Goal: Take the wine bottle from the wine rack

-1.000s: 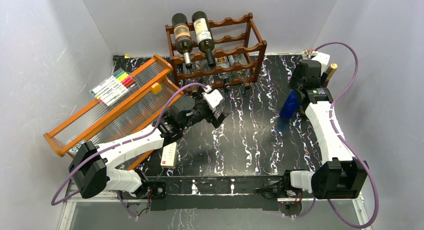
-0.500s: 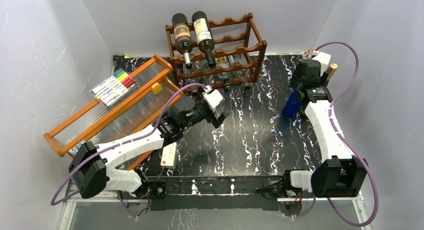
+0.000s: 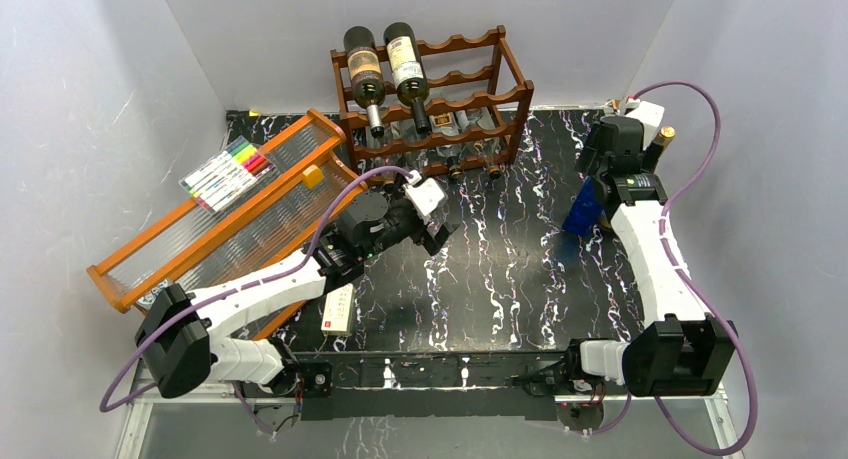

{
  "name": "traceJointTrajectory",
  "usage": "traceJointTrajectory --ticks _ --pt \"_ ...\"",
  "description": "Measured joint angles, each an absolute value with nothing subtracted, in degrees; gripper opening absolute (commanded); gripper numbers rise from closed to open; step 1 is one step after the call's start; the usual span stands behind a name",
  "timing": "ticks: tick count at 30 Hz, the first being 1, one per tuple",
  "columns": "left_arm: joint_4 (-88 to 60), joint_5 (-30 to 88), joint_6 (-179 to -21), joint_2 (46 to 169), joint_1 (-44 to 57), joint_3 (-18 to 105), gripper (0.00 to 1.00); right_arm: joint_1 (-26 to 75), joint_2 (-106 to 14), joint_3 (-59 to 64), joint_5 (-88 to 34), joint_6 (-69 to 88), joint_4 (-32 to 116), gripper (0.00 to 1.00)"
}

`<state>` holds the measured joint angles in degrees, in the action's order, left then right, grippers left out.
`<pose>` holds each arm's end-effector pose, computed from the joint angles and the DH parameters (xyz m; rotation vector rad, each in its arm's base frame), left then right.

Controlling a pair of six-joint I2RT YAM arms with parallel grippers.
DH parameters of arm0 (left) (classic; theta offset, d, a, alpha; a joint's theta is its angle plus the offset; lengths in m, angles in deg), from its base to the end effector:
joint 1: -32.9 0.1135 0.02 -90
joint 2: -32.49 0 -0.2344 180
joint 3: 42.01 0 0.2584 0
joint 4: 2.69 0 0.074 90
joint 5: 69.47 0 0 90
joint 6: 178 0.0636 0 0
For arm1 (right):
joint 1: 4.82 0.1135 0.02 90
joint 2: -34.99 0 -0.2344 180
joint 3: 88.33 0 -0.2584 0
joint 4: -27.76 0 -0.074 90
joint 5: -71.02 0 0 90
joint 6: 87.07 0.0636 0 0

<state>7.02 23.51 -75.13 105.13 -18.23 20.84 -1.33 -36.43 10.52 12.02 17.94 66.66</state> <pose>0.2122 -0.2685 0.2931 0.8830 1.3347 -0.5628 0.3136 -0.0137 0.3167 0.5230 1.9510 -0.3576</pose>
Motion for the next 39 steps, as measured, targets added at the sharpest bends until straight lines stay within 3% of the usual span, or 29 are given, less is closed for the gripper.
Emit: traceJointTrajectory --ticks 6,13,22,27,39 --pt "7.02 23.53 -75.16 104.69 -18.23 20.84 0.98 -1.33 -35.22 7.22 11.89 17.89 67.75 0.95" --pt "6.85 23.07 -74.87 103.93 -18.23 20.84 0.98 -1.33 -32.21 -0.13 8.2 16.76 72.39 0.96" --pt "7.42 22.96 -76.16 99.23 -10.28 20.82 0.98 -1.31 -26.61 -6.27 -8.22 15.29 72.23 0.98" --pt "9.28 22.05 -76.34 96.02 -6.08 20.08 0.98 1.66 -31.88 -8.89 -15.69 16.76 69.83 0.98" --pt "17.97 12.95 -76.25 89.11 -1.32 12.21 0.98 24.35 -52.64 -12.69 -20.22 21.74 59.95 0.98"
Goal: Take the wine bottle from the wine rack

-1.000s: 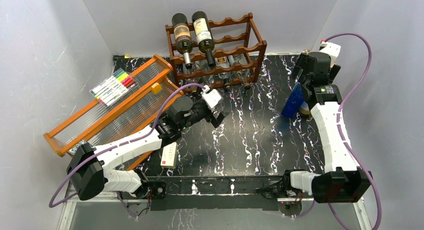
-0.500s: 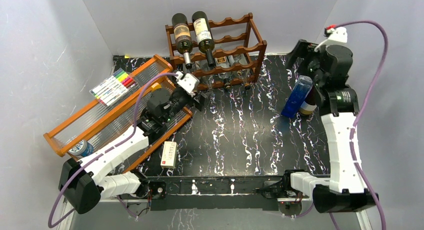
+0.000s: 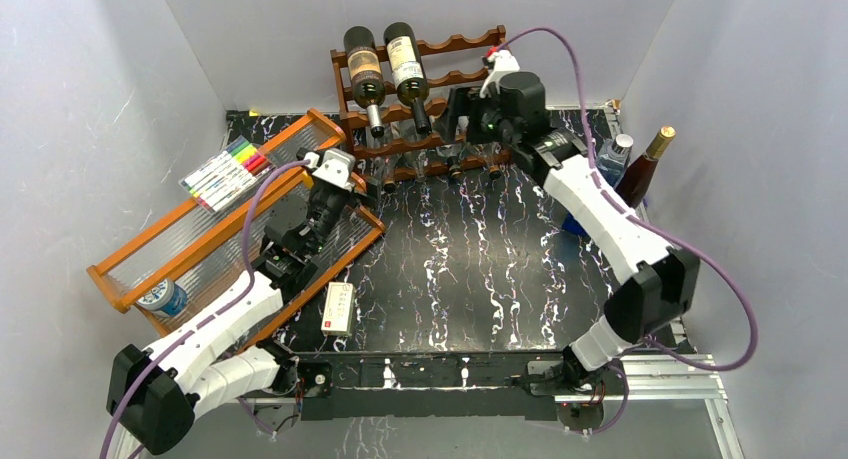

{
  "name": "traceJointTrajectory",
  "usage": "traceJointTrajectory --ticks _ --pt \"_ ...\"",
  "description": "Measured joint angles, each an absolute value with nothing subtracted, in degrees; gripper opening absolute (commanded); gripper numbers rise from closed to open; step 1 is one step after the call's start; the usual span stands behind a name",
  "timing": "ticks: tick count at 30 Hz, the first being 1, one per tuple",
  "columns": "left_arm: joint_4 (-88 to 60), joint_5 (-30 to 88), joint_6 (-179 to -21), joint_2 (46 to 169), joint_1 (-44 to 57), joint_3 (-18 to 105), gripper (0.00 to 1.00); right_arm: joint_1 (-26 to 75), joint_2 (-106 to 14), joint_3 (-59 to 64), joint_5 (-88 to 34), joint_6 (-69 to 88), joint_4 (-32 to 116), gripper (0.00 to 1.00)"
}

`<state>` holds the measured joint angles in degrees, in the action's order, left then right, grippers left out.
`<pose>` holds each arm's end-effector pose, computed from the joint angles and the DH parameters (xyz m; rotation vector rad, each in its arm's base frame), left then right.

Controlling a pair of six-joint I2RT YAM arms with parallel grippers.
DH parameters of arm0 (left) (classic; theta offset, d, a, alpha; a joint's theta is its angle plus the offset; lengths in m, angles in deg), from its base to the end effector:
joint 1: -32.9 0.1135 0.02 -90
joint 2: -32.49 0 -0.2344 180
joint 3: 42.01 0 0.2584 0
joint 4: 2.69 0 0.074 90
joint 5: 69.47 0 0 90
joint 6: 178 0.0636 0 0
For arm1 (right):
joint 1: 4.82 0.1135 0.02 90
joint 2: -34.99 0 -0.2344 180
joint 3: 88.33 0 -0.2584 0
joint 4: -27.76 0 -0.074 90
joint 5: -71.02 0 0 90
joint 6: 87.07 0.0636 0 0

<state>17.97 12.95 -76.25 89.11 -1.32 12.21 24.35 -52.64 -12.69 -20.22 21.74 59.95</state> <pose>0.2357 -0.1502 0.3414 0.3839 1.1991 -0.2564 0.3402 0.1915 0.3854 -0.1855 1.8747 0.6014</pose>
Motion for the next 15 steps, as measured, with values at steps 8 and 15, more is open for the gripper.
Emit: traceJointTrajectory --ticks 8,15 --pt "20.23 8.89 -75.4 89.22 -1.32 11.49 0.98 26.78 -63.75 -17.92 -25.73 29.52 54.68 0.96" --pt "19.92 9.26 -76.18 90.16 -1.32 11.49 0.98 26.75 -71.22 -21.83 -28.59 33.81 54.55 0.9"
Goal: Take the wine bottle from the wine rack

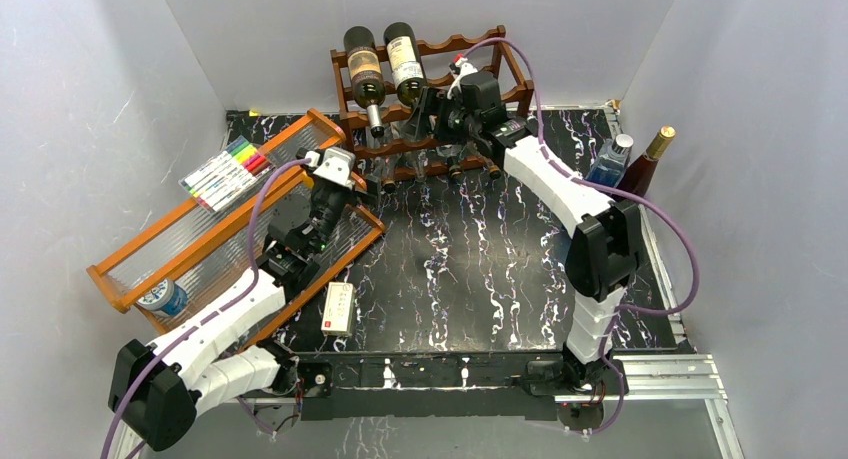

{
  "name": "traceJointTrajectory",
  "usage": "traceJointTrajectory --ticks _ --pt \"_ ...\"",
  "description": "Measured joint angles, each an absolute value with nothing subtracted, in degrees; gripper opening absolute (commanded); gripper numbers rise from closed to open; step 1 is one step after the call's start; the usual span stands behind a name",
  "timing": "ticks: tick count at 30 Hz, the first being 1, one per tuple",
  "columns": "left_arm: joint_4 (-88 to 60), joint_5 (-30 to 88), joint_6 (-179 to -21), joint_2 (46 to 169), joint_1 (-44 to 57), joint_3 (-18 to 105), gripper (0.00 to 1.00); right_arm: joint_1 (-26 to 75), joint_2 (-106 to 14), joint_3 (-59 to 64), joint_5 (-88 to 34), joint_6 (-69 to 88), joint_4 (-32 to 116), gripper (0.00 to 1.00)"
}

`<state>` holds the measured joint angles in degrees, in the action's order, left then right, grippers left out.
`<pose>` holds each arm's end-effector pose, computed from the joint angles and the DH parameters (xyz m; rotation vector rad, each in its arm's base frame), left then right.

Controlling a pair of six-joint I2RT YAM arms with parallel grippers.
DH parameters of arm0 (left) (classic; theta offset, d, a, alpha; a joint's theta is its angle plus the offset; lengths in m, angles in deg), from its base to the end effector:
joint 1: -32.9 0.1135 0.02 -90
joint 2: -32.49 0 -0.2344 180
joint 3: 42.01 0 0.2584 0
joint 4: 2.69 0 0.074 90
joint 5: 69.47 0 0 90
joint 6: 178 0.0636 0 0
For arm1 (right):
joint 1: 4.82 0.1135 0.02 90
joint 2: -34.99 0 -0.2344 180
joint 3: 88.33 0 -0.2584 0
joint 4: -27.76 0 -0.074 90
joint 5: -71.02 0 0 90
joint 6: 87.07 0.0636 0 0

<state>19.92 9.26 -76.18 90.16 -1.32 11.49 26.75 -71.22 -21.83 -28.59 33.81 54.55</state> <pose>0.2399 -0.1482 0.3359 0.3304 1.2141 -0.2153 0.3954 0.2554 0.3257 -0.1313 2.0056 0.8793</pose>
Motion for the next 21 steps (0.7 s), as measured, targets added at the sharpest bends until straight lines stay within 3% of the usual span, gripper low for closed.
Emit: traceJointTrajectory --ticks 13,21 --pt "19.88 11.25 -78.7 91.51 -1.34 11.49 0.98 25.64 -76.07 -23.01 -29.92 38.77 50.79 0.7" --pt "19.9 11.38 -79.07 92.3 -2.15 11.49 0.98 24.7 -80.03 -26.14 -32.98 41.74 47.38 0.68"
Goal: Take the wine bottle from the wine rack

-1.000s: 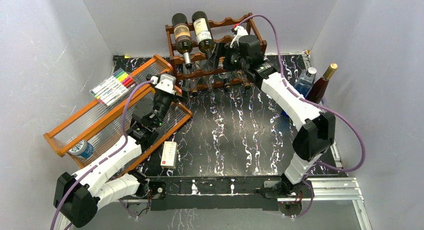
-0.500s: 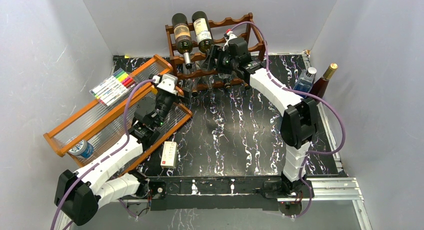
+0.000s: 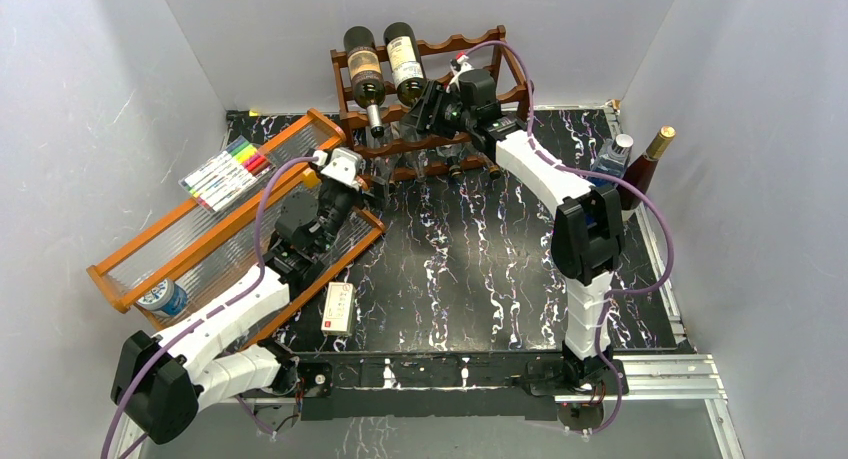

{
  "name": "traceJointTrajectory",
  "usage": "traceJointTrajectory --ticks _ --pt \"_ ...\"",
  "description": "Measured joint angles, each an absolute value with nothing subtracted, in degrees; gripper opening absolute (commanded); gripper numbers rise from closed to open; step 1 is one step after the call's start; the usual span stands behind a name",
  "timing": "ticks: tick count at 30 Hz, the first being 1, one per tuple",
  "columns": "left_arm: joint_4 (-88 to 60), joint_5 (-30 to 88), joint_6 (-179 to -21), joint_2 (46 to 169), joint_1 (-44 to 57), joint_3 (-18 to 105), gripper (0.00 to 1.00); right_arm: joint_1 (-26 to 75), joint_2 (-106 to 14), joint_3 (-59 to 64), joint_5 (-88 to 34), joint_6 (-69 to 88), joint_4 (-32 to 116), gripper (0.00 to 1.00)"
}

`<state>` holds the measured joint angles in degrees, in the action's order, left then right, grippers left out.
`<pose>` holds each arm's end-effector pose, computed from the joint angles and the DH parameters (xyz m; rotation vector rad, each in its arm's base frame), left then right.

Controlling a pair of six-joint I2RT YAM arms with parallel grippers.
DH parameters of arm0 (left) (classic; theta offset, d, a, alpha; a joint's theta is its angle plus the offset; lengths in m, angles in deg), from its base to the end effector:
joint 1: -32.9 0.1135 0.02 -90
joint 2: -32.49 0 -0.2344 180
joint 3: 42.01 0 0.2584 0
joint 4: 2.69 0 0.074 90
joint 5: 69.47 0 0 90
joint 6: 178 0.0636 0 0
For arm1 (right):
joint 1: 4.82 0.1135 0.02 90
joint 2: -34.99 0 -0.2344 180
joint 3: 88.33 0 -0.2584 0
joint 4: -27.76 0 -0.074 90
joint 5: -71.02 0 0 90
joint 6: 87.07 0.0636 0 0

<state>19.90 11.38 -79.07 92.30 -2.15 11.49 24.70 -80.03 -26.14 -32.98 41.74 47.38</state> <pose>0.2434 -0.1584 0.3261 0.3549 1.2462 -0.2879 0.4337 0.2633 0.2992 -0.0196 1.9926 1.0288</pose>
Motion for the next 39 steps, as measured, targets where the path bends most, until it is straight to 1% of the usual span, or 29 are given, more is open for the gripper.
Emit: traceJointTrajectory --ticks 7,11,13,24,28,39 --pt "19.9 11.36 -79.05 92.3 -3.04 11.49 0.98 24.48 -80.49 -26.05 -32.94 44.12 45.04 0.59" --pt "19.92 11.38 -79.02 92.39 -3.37 11.49 0.98 24.37 -80.49 -25.11 -32.48 45.76 42.25 0.58" --pt "19.94 11.38 -79.02 92.59 -3.48 11.49 0.98 24.26 -80.49 -25.02 -32.55 46.37 42.07 0.55" --pt "19.9 11.38 -79.0 93.0 -3.66 11.49 0.98 23.59 -80.49 -23.6 -33.9 50.85 39.75 0.28" --pt "19.9 11.38 -79.0 93.04 -3.72 11.49 0.98 23.19 -80.31 -21.94 -35.21 52.84 36.83 0.15" --pt "19.9 11.55 -79.0 93.07 -3.83 11.49 0.98 21.86 -77.98 -13.9 -36.55 58.31 25.18 0.0"
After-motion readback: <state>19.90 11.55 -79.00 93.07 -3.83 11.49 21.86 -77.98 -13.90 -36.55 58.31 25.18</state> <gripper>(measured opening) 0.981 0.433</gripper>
